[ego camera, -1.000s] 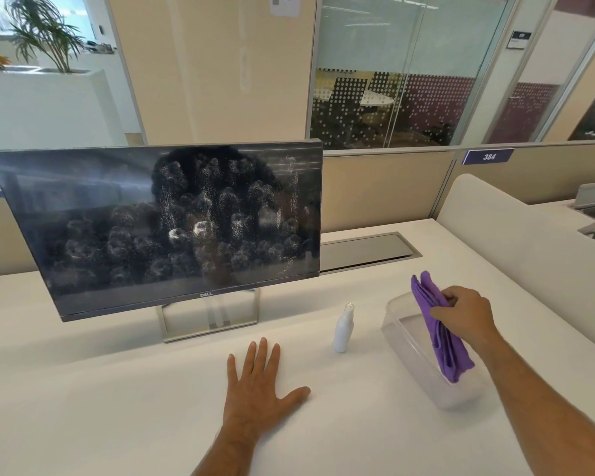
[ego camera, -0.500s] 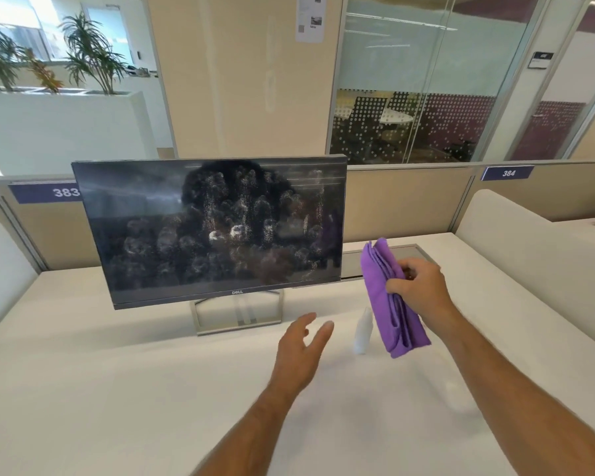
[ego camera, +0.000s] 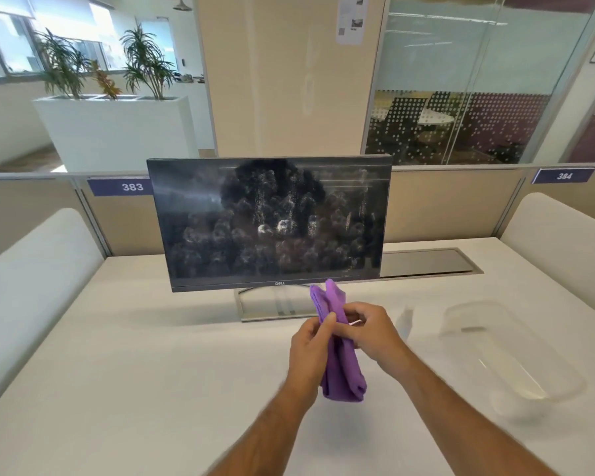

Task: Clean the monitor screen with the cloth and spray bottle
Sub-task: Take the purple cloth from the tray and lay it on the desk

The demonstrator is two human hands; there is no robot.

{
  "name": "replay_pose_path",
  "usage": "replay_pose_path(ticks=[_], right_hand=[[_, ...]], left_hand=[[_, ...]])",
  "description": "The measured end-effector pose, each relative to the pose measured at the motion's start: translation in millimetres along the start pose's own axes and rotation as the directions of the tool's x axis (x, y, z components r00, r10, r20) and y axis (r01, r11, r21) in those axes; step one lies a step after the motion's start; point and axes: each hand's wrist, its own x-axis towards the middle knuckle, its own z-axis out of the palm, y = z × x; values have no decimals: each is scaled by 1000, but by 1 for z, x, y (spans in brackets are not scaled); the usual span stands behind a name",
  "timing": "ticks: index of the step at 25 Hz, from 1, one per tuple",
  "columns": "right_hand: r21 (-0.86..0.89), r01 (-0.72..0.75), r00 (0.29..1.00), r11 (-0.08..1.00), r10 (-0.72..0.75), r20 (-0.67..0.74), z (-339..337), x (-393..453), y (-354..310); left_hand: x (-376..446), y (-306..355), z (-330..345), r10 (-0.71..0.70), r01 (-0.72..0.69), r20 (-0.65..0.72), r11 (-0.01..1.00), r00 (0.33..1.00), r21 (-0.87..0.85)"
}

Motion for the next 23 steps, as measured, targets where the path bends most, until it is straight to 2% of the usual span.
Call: replay_pose_path(ticks=[3, 8, 12, 16, 18, 19, 21, 22, 23], right_hand=[[31, -24, 999, 999, 22, 44, 15, -3, 6], [126, -218, 976, 968, 215, 37, 22, 1, 21], [92, -309, 951, 947, 310, 6, 17, 4, 38], [74, -384, 922, 920, 386, -18, 17, 5, 60], [-22, -386, 922, 922, 385, -38, 20, 0, 70], [-138, -370, 929, 919, 367, -52, 21, -2, 73], [-473, -291, 955, 831, 279, -97, 24, -8, 77], [-583, -241, 970, 776, 210, -123, 26, -10, 76], [-616, -207, 978, 761, 150, -143, 29, -12, 72]], left_hand=[[-1, -9, -21, -28, 29, -54, 999, 998, 15], [4, -21, -59, -119, 131, -177, 989, 977, 62], [9, -28, -88, -162, 185, -275, 981, 948, 58], [10, -39, -106, -186, 229, -291, 966, 938, 120], [9, -46, -109, -176, 233, -283, 956, 943, 181], [8, -48, -109, -173, 234, -279, 951, 945, 201], [6, -51, -106, -177, 234, -260, 950, 949, 209], [5, -51, -104, -176, 230, -248, 951, 953, 207], [5, -50, -101, -168, 219, -237, 953, 957, 211]])
